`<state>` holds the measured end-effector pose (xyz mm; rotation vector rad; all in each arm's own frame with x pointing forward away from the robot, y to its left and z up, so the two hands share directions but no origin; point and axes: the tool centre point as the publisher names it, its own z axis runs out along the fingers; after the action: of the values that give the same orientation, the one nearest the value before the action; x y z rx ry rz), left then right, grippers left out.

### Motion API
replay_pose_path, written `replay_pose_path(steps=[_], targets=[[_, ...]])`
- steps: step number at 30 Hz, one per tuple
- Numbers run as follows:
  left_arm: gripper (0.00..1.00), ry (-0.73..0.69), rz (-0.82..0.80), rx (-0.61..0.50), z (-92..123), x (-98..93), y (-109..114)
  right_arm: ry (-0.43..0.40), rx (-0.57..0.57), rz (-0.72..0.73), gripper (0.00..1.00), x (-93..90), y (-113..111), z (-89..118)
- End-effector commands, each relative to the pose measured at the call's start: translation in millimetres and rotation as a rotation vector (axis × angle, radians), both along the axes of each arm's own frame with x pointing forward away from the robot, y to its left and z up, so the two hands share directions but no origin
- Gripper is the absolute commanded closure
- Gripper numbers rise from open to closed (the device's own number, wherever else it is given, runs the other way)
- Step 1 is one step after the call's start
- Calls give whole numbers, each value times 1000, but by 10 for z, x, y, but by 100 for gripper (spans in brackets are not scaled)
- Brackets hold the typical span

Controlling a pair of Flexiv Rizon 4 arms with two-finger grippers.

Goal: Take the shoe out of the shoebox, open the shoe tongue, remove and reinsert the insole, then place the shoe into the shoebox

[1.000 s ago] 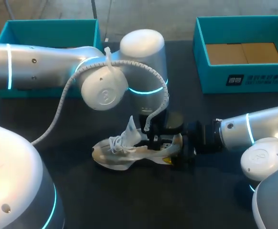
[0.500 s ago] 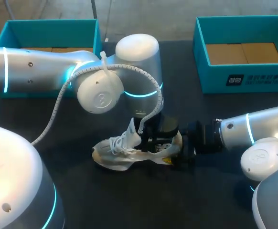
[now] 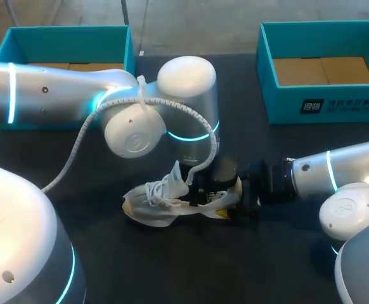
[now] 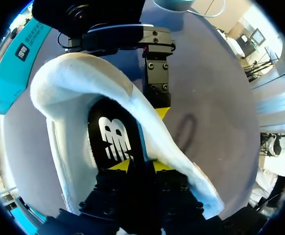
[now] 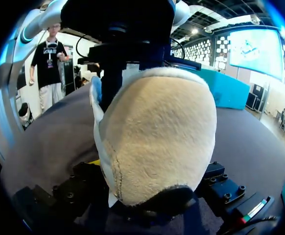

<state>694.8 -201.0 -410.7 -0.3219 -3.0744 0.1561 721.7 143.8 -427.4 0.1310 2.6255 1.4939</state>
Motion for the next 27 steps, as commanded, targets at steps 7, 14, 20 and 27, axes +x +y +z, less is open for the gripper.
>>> replay_pose_path(steps=[7,14,20,27], targets=[[73,-19,-3,30,-463,26,-12,2,-5,-2,100,-3,55,-54],[100,-32,3,40,-477,29,-8,2,-5,-2,100,-3,55,-54],[100,-29,16,51,-476,-3,38,2,-5,-2,100,-3,55,-54],[100,-5,51,27,-258,-15,121,2,-5,-2,100,-3,55,-54]])
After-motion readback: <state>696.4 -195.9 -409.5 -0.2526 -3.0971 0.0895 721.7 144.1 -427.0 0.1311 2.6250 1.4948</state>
